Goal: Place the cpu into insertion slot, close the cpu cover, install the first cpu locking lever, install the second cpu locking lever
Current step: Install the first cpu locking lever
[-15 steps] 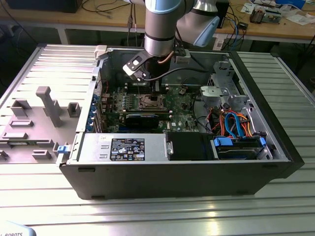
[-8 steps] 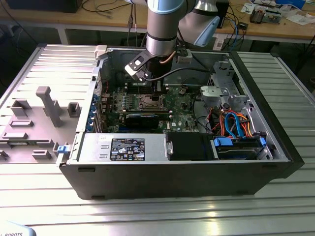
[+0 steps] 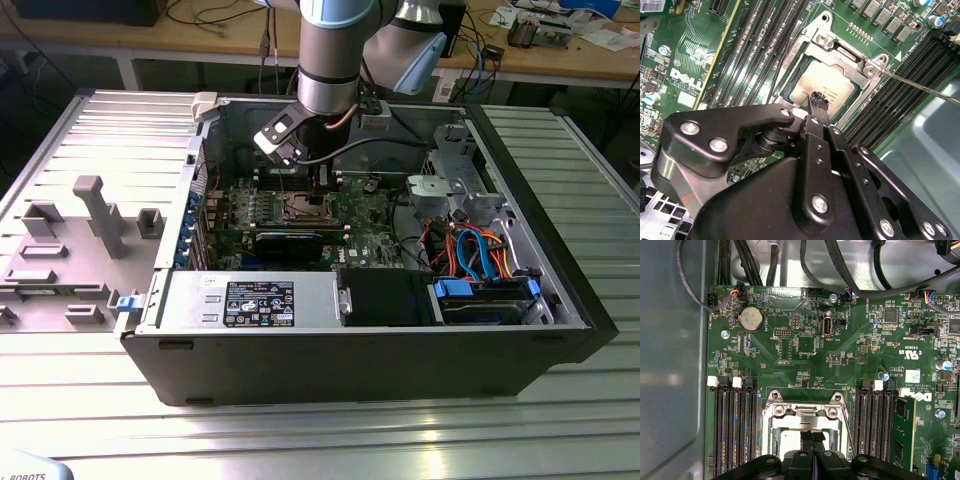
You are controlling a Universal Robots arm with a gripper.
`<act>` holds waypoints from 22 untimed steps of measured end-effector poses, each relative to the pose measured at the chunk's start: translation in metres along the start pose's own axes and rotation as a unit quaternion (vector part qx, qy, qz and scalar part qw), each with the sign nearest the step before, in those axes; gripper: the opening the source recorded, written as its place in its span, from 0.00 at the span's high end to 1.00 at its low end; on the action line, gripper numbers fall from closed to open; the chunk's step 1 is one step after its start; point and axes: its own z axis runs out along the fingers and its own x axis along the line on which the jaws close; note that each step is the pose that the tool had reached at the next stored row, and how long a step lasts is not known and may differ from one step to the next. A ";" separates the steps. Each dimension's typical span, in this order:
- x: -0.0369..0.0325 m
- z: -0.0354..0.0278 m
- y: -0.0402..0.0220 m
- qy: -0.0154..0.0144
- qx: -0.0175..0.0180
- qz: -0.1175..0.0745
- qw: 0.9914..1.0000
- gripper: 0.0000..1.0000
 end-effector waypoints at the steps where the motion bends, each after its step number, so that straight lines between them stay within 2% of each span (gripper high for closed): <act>1: 0.0001 -0.0005 0.0000 0.000 0.000 0.000 1.000 0.89; 8: -0.0001 -0.0061 -0.0001 0.000 0.000 0.000 1.000 0.89; 16: -0.0002 -0.0068 -0.0001 0.002 0.000 0.000 1.000 0.89; 22: -0.0002 -0.0097 -0.0002 0.002 0.000 0.000 1.000 0.89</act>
